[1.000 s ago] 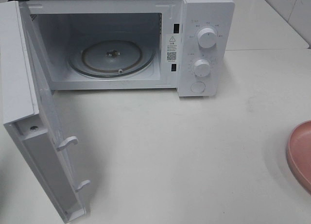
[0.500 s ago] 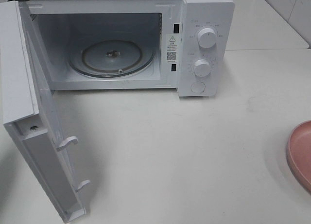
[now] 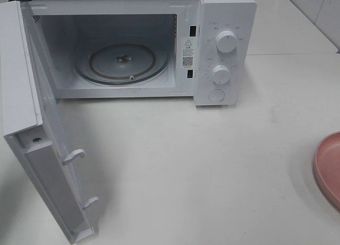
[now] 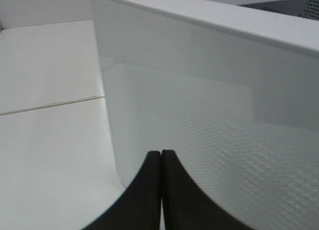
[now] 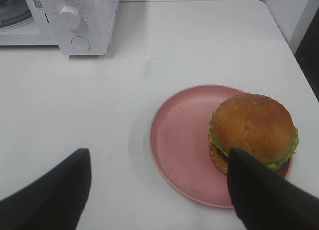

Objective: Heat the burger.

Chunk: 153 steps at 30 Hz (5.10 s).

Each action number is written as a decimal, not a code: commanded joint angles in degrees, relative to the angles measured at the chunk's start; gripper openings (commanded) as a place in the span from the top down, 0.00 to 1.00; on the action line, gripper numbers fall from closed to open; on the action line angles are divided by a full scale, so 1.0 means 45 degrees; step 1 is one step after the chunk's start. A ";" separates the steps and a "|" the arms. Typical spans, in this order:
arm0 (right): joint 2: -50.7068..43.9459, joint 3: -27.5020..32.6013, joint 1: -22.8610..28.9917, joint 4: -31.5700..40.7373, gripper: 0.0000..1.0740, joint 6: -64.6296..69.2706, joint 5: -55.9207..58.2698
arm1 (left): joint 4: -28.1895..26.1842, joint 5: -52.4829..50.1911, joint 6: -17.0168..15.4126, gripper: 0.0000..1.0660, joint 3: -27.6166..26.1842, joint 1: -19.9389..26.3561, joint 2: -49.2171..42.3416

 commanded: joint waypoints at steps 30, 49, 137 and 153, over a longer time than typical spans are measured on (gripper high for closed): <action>-0.0331 0.0013 -0.0089 0.0051 0.32 -0.0153 -0.0140 | -0.7779 -0.1044 0.2979 1.00 -0.3858 -0.6774 0.4813; -0.0331 0.0013 -0.0089 0.0051 0.32 -0.0153 -0.0140 | -1.0364 -0.0344 0.4113 1.00 -0.7920 -0.8251 0.7245; -0.0331 0.0013 -0.0089 0.0051 0.32 -0.0153 -0.0140 | -0.7652 2.3377 0.4800 0.06 -1.0530 -0.2979 0.0828; -0.0331 0.0013 -0.0089 0.0051 0.32 -0.0153 -0.0140 | -0.6315 2.3364 0.3489 0.06 -0.7066 0.0216 -0.4062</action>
